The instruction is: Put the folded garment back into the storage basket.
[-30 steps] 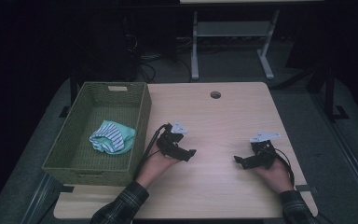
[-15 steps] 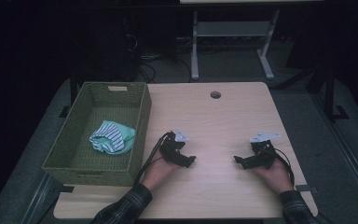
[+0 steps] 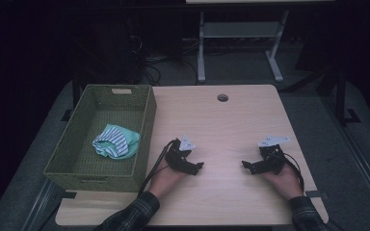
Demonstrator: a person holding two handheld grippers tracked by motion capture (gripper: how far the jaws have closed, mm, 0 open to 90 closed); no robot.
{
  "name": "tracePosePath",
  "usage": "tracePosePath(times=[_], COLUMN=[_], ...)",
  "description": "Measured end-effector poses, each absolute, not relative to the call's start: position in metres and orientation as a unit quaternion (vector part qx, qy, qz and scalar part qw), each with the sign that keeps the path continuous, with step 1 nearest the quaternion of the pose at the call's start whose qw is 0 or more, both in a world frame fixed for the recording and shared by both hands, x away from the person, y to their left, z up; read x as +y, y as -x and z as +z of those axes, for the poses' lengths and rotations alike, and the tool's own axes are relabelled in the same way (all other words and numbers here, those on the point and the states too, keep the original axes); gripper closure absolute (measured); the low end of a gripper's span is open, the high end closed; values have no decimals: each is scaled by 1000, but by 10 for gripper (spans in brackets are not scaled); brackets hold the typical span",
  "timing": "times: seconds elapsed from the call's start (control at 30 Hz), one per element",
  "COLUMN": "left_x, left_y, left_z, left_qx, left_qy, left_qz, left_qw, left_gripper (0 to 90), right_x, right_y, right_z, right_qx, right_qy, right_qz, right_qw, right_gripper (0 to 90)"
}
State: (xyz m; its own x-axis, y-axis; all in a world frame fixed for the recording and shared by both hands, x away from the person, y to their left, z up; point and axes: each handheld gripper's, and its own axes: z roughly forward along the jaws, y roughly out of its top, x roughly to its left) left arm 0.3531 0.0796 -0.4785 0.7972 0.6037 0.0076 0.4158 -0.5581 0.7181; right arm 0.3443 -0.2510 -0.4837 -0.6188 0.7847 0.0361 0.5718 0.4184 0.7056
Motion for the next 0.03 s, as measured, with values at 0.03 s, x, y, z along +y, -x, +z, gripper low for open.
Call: tracePosePath(times=[0.03], left_x=[80], left_y=[-353], left_z=[-479], left_qx=[291], left_qy=[-873], left_qz=[127], left_qw=[369], left_gripper=[146], right_x=[-251], right_y=[-344], right_z=[-484], right_qx=[828], right_qy=[-411], right_qz=[350], right_qw=[151], right_gripper=[25])
